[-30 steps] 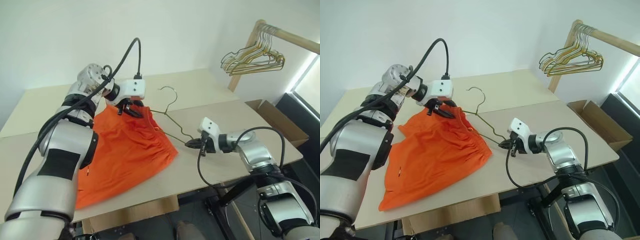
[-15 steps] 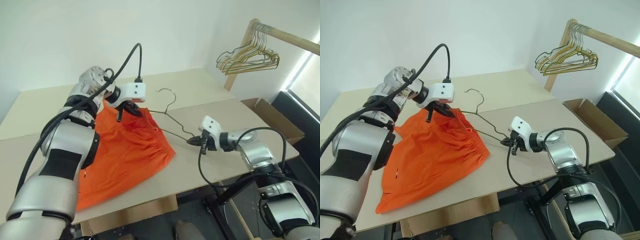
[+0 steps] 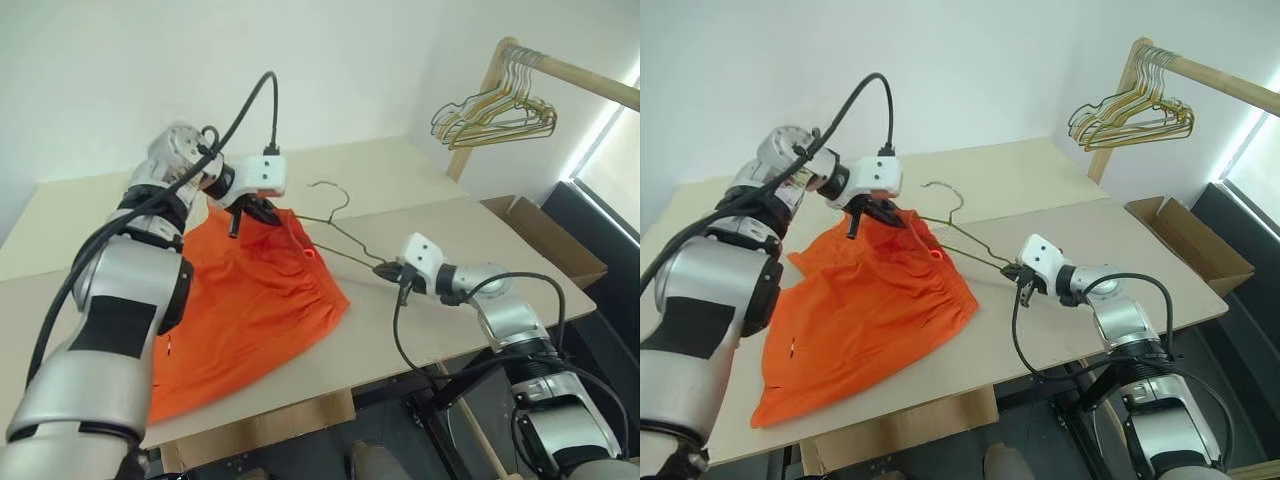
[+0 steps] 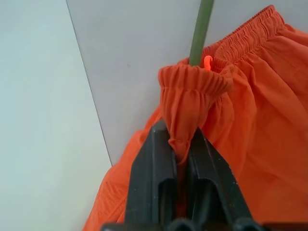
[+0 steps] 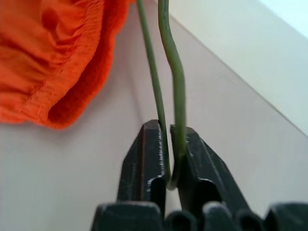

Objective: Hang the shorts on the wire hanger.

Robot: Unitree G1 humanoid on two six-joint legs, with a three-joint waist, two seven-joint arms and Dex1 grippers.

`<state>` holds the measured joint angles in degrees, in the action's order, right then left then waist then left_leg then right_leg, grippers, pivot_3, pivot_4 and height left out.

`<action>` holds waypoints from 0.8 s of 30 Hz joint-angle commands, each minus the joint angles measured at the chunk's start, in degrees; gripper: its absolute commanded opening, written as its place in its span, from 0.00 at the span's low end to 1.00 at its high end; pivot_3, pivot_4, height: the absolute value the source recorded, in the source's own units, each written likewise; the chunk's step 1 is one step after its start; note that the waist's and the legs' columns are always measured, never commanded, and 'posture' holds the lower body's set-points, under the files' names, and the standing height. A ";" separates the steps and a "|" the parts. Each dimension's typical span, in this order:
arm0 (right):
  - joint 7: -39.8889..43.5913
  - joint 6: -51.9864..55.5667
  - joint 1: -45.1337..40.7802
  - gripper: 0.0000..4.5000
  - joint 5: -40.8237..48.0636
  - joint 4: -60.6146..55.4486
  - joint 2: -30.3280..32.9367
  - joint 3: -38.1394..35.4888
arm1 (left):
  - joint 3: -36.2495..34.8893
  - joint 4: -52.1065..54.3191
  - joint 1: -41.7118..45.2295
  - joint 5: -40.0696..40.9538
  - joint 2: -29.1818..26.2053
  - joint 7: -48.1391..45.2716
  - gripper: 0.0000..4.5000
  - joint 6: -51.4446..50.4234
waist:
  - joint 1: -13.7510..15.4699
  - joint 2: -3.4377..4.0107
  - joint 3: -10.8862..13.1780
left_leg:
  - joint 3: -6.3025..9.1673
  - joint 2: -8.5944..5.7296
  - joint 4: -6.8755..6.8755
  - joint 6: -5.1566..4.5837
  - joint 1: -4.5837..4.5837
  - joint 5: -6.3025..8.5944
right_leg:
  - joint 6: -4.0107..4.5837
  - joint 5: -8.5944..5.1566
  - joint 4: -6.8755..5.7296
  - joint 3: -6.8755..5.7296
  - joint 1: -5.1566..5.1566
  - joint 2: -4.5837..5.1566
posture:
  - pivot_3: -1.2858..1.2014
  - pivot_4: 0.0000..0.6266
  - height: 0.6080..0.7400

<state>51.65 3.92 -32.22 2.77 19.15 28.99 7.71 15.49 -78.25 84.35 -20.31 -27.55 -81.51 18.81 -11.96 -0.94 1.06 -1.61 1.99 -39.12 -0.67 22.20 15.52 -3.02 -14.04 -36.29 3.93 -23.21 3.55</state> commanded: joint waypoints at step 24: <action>1.65 26.26 16.33 0.99 29.35 -16.24 -1.34 -17.21 | -7.65 1.39 9.28 3.78 -4.73 -7.74 0.00 1.53 | -0.40 0.00 0.01 | 0.02 0.01 0.01 -0.01 -0.05 0.01 | -0.04 -0.01 -0.04 0.01 0.06 0.00 | 0.44 0.00 1.00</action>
<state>52.88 27.74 -15.37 28.55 8.07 28.49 -9.94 8.83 -78.23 91.18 -17.57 -31.82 -89.90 19.86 -12.36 -0.94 1.07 -1.58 2.00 -39.11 -0.68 22.14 15.53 -3.06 -14.06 -36.35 3.94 -23.14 3.55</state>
